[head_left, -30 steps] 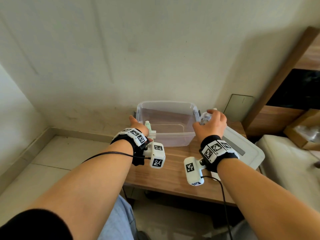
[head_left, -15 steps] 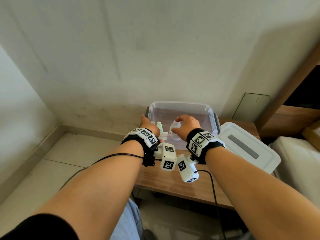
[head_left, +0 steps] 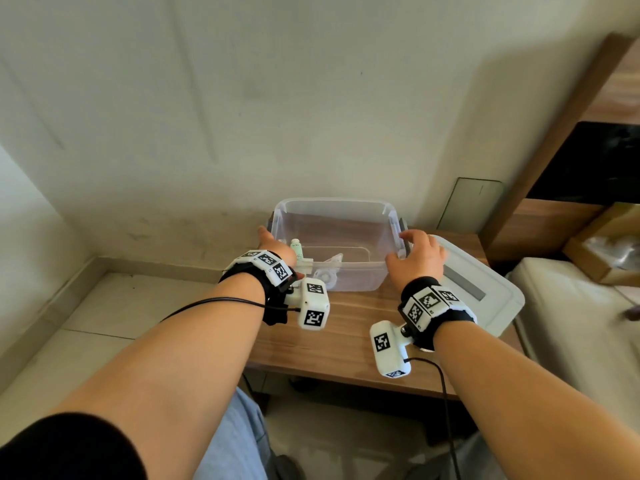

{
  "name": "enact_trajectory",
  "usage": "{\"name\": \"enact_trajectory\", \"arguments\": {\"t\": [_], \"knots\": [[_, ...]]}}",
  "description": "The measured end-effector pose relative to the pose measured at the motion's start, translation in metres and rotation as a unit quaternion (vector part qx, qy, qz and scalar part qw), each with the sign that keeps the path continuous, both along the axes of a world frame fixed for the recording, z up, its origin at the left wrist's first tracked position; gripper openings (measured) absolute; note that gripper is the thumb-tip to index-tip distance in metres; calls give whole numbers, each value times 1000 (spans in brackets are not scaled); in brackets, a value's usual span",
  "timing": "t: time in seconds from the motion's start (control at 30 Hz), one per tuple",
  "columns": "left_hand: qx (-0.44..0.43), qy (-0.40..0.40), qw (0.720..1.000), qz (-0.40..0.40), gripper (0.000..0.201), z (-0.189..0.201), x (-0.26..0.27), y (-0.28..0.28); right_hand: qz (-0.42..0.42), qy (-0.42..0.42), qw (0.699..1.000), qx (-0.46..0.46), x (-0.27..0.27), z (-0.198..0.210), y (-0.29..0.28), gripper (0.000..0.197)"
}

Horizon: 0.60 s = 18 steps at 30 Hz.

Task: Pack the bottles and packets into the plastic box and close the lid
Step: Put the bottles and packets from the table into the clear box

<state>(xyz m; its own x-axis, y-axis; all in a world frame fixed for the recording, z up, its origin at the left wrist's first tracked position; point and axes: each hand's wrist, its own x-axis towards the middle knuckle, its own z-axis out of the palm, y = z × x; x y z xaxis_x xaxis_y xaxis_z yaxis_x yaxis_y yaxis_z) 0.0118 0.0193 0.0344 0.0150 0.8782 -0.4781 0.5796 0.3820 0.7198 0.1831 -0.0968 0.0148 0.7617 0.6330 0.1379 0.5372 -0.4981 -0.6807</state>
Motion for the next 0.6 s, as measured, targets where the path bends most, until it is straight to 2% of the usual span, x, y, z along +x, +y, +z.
{"name": "enact_trajectory", "arguments": {"t": [0.17,0.3,0.47,0.53,0.6], "knots": [[8,-50,997,53,80,-7,1,-6,-61,37,996,-50,8,-13,-25,52],[-6,-69,995,75,84,-15,3,-5,-81,62,986,-135,7,-25,-43,53],[10,-23,998,49,105,-33,3,8,-83,60,954,-282,4,-44,-61,56],[29,-18,999,16,100,-40,2,11,-83,68,946,-307,4,-49,-62,55],[21,-27,999,33,104,-42,2,15,-83,83,944,-310,5,-51,-61,55]]}}
